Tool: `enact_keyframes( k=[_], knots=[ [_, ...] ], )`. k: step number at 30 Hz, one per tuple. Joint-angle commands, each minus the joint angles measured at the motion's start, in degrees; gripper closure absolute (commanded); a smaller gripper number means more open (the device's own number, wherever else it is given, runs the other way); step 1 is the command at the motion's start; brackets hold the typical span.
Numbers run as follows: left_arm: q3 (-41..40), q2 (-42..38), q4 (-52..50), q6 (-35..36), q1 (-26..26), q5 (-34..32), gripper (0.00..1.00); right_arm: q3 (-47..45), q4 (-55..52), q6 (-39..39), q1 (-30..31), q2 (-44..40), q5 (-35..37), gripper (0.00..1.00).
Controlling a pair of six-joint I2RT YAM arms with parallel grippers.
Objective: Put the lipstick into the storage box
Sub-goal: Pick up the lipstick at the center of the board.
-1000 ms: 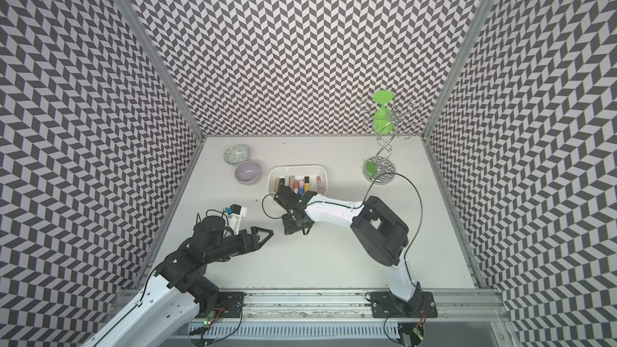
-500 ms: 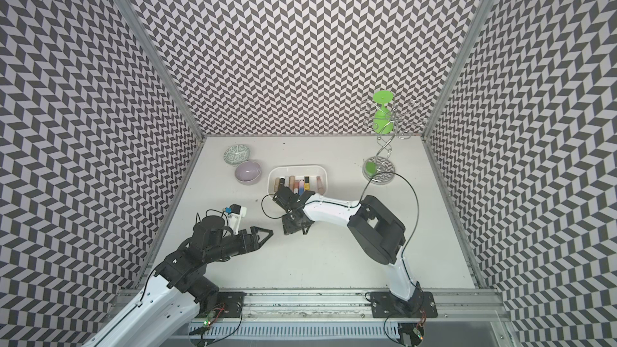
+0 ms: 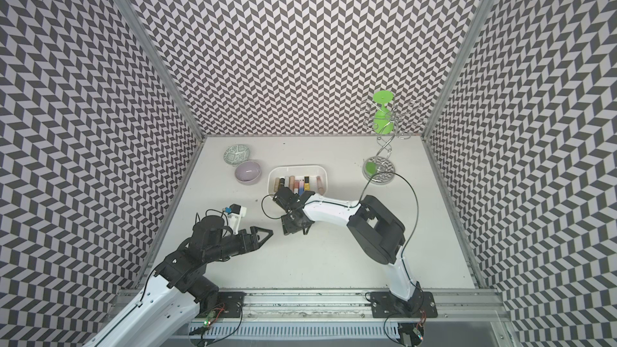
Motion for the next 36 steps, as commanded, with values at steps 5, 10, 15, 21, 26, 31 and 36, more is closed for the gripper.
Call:
enact_keyframes(
  k=[5,10,15,21,26,31,36],
  knots=[
    [0.6,-1.0,-0.1,0.7,0.5,0.5,0.11,0.5,0.4,-0.5,0.3,1.7,0.7,0.70],
    [0.5,-1.0,-0.1,0.6,0.4,0.7,0.11,0.0,0.4,-0.7,0.3,2.3,1.1,0.69],
    [0.5,-0.8,0.1,0.6,0.6,0.8,0.11,-0.3,0.3,-1.0,0.2,2.6,2.0,0.69],
    [0.5,0.3,1.5,0.5,0.7,1.1,0.11,-0.6,0.2,-1.2,-0.5,1.3,2.6,0.78],
    [0.6,1.5,3.0,0.3,0.7,1.5,0.11,-0.9,-0.1,-1.4,-1.5,-0.5,3.4,0.80],
    [0.8,1.9,3.9,0.1,0.8,1.7,0.11,-1.9,0.0,-1.5,-2.5,-3.1,3.0,0.80],
    [1.1,2.2,5.0,0.3,1.0,1.8,0.11,-3.5,1.3,-1.6,-3.5,-7.0,0.7,0.80]
  ],
)
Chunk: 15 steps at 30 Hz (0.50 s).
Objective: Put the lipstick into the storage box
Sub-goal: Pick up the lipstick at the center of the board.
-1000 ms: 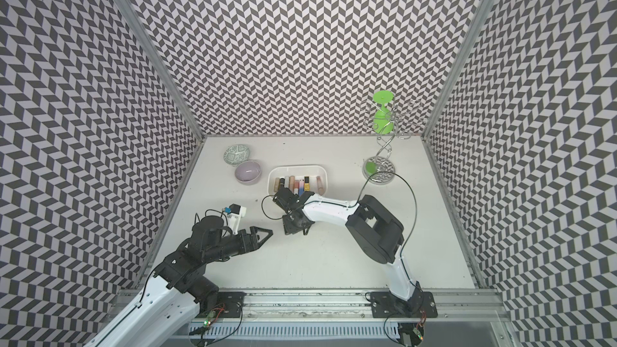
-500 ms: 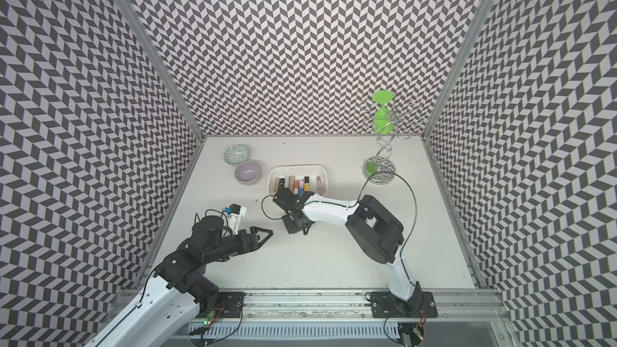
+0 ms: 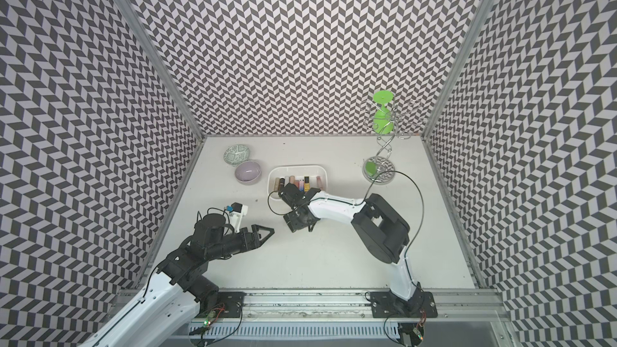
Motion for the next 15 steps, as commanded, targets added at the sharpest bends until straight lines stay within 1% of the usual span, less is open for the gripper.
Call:
enact_keyframes(
  k=[1,4,9,15],
  knots=[
    [1.1,0.1,2.9,0.6,0.6,1.0,0.11,-1.3,1.5,-0.4,-0.6,-5.1,-1.5,0.80],
    [1.4,0.5,5.0,0.7,0.8,2.0,0.11,-2.8,2.3,-0.7,-1.2,-8.5,-3.8,0.80],
    [2.4,1.8,9.9,0.9,1.3,4.8,0.11,-6.3,3.8,-0.7,-3.5,-15.3,-9.6,0.80],
    [3.8,4.9,17.7,0.6,1.7,9.2,0.11,-11.3,5.0,0.2,-10.2,-25.4,-17.2,0.80]
  ],
)
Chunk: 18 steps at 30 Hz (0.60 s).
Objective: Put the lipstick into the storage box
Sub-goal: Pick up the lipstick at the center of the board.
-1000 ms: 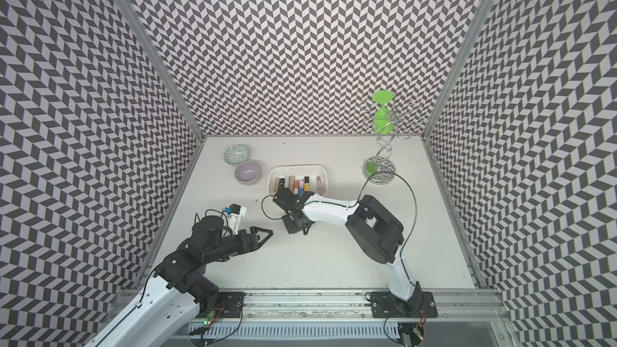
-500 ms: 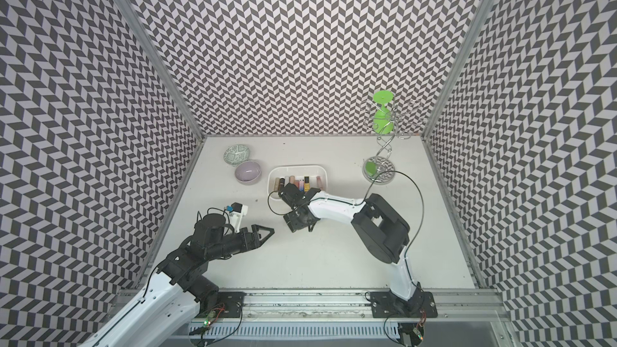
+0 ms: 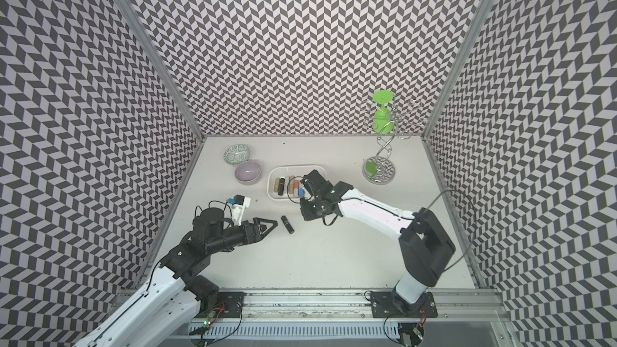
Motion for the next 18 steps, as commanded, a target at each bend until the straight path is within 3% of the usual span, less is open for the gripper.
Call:
enact_keyframes(
  k=[1,7,18],
  knots=[
    [2.2,1.4,8.1,0.4,0.5,4.2,0.11,-2.2,2.6,0.5,-3.8,-6.2,-6.3,0.80],
    [2.6,5.4,19.4,-4.8,0.7,8.0,0.11,-4.9,2.6,0.1,-8.5,-15.4,-12.6,0.80],
    [4.4,11.0,35.3,-13.1,0.2,12.8,0.11,-10.5,7.8,4.0,-10.7,-28.5,-20.5,0.80]
  ],
)
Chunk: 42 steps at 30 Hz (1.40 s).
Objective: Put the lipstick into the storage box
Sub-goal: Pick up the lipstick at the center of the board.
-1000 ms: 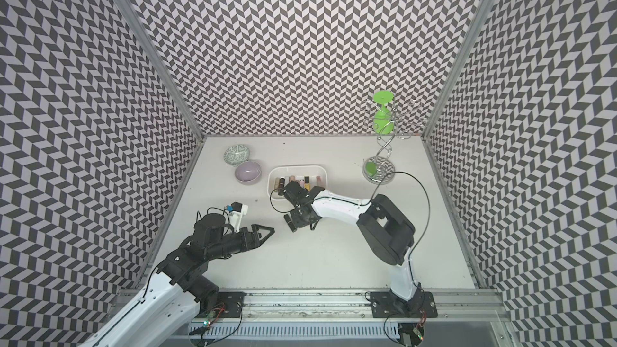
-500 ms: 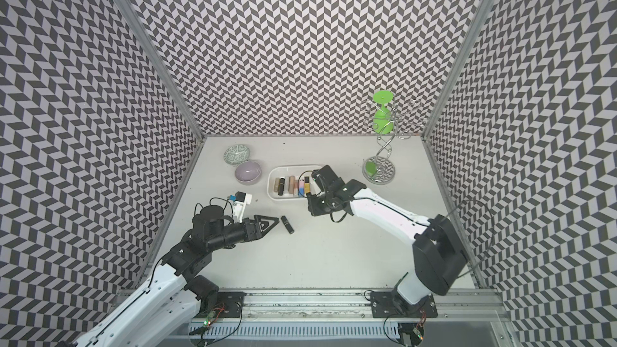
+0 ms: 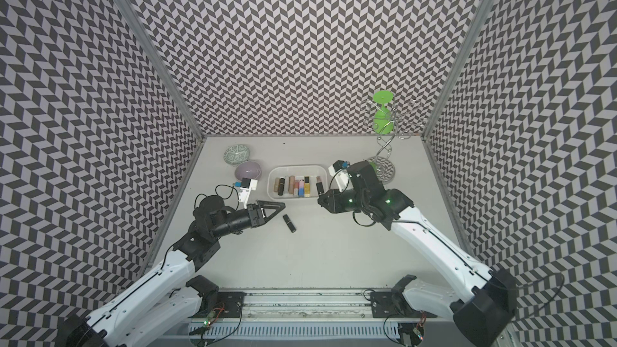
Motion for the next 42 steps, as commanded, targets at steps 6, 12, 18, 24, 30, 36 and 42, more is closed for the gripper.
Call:
enact_keyframes(
  k=[6,12,18,24,30,36,42],
  knots=[
    [4.0,1.9,11.9,-2.2,-1.3,5.8,0.12,-3.6,13.8,7.5,-1.2,-4.9,-10.8,0.79],
    [5.3,1.9,12.6,-0.9,-2.4,7.1,0.12,-6.0,26.0,14.6,-1.2,-4.0,-18.6,0.79],
    [6.2,1.3,10.9,0.7,-2.5,7.4,0.12,-8.3,37.9,21.9,-1.1,-2.8,-23.6,0.79],
    [7.2,1.4,10.8,1.2,-2.5,7.4,0.12,-8.0,42.7,24.7,0.4,0.4,-28.2,0.79],
    [8.2,1.2,10.4,1.6,-2.5,7.4,0.12,-7.0,45.0,25.0,4.3,2.4,-27.7,0.79],
    [8.3,1.1,10.2,1.9,-2.5,7.0,0.13,-5.8,45.8,24.9,6.9,4.1,-27.8,0.79],
    [8.5,1.4,10.0,1.9,-2.5,5.9,0.16,-5.0,46.0,24.7,8.7,5.6,-28.4,0.79]
  ],
)
